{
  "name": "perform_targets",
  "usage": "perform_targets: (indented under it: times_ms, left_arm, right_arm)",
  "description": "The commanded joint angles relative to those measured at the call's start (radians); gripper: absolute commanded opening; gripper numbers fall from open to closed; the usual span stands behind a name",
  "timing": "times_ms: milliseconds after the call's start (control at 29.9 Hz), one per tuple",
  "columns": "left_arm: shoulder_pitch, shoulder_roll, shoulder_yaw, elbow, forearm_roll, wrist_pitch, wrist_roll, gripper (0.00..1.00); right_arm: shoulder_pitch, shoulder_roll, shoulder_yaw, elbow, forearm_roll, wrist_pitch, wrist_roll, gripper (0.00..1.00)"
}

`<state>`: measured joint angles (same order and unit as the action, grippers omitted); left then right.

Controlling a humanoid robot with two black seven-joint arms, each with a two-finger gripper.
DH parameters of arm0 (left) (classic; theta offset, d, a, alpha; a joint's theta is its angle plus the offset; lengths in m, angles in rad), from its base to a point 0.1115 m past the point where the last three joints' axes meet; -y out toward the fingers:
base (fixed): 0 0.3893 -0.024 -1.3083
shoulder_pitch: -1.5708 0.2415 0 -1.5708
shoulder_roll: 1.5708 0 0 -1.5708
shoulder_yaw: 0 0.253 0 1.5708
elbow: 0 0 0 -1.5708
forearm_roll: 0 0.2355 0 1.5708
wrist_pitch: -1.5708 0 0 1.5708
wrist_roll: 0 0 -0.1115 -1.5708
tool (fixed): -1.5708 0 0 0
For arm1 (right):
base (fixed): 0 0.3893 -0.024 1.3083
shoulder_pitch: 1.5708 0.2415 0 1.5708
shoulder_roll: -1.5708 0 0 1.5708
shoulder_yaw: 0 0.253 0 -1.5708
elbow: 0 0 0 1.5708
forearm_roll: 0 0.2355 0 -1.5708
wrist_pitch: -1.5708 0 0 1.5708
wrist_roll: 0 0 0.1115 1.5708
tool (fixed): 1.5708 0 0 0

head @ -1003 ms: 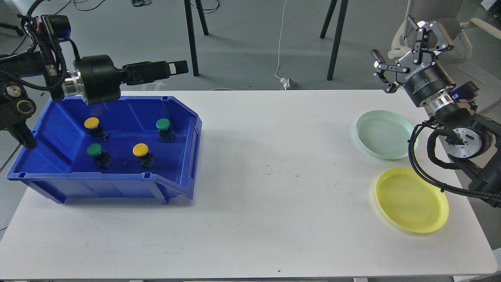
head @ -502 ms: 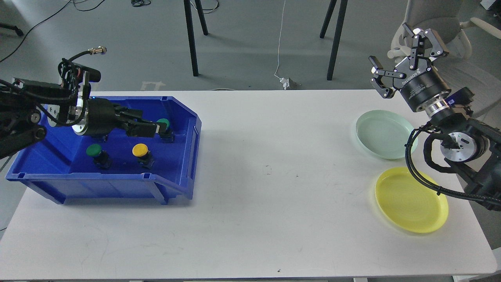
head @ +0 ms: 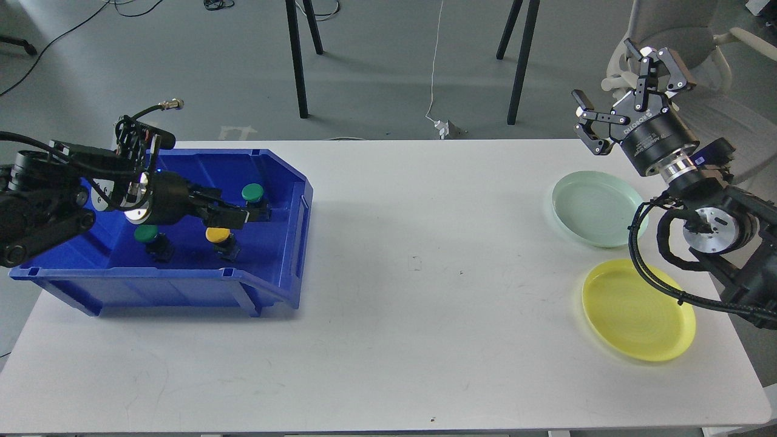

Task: Pass button and place on color plate
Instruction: 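Lower the left gripper into the bin and grasp the yellow button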

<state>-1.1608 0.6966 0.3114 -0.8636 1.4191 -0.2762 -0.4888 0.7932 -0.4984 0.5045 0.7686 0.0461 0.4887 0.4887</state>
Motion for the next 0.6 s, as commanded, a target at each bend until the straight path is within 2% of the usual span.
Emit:
perform_targets:
  times_ms: [0,568]
  left_arm:
    - [0.027,-0.011,0.000,0.026,0.000,0.003,0.000,0.95]
    - [0.069,-0.029,-0.002,0.095,0.001,0.002,0.000,0.93]
  right_arm:
    - [-0.003,0.000,0.000,0.001,0.000,0.000,0.000,0.99]
    - [-0.026,0.000,0.003,0.001,0.000,0.000,0.000,0.99]
